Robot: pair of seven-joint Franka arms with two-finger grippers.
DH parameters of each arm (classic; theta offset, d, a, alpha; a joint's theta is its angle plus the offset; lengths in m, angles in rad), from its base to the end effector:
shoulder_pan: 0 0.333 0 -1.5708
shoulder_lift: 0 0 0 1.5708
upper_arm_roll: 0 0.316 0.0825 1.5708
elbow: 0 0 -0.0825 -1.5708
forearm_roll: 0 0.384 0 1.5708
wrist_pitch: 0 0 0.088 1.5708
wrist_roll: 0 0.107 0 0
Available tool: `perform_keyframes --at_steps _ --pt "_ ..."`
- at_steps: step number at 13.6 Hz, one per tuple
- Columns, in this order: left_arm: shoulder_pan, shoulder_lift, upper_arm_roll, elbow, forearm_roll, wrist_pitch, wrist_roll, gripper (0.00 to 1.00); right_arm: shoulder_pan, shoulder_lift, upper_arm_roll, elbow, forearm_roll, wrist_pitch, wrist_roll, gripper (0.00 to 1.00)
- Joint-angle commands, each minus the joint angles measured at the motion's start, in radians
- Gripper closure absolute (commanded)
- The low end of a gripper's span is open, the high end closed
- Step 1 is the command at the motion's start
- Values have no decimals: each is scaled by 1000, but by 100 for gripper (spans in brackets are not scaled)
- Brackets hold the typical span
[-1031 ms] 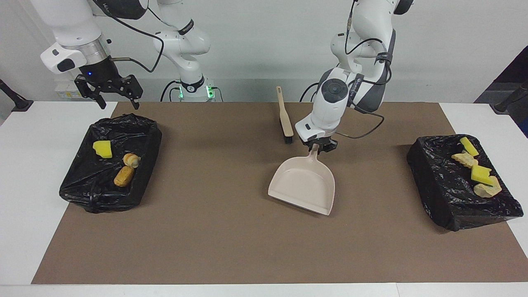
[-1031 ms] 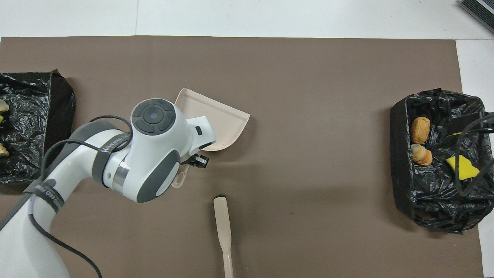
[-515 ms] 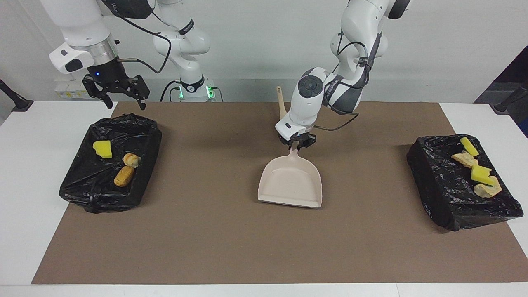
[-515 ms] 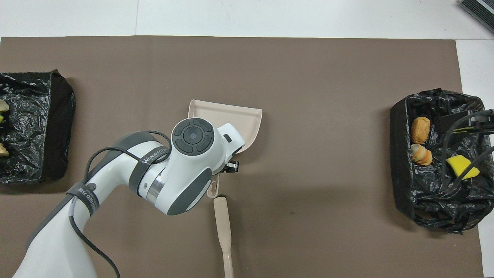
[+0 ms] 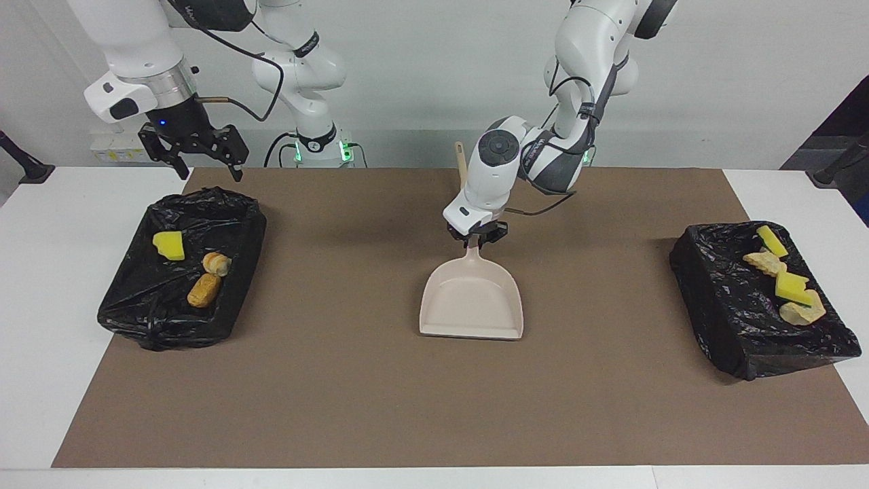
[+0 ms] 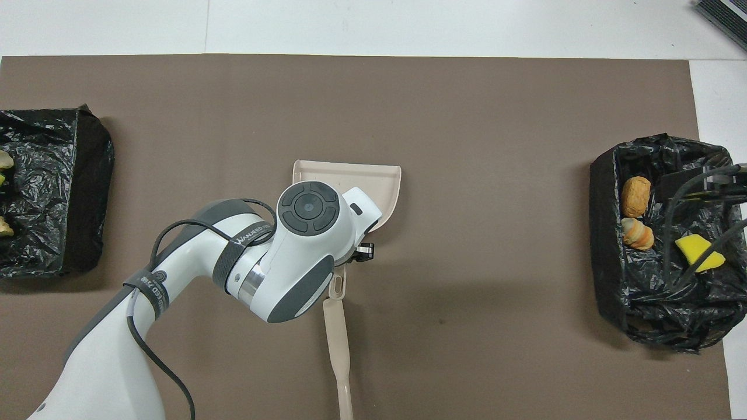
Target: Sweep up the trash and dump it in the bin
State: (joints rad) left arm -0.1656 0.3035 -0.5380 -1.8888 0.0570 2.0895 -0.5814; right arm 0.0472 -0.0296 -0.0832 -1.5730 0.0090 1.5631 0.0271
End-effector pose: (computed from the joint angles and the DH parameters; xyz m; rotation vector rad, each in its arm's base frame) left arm 0.4772 -0.3790 0.3621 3.0802 -0.2103 -0.1702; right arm 0.5445 -0.0194 0.6390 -3.1285 0.0985 -0.0308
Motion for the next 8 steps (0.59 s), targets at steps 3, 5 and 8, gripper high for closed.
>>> perform_keyframes --at_steps 3,5,8 --pt "-3 -56 41 7 -8 -71 26 0 3 -32 13 -36 32 2 59 0" --pt "-3 -119 123 -3 -6 -149 81 0 3 -32 13 -36 31 3 51 0" --pt "-5 -230 269 -30 -8 -186 317 0 13 -32 16 -38 14 5 48 0"
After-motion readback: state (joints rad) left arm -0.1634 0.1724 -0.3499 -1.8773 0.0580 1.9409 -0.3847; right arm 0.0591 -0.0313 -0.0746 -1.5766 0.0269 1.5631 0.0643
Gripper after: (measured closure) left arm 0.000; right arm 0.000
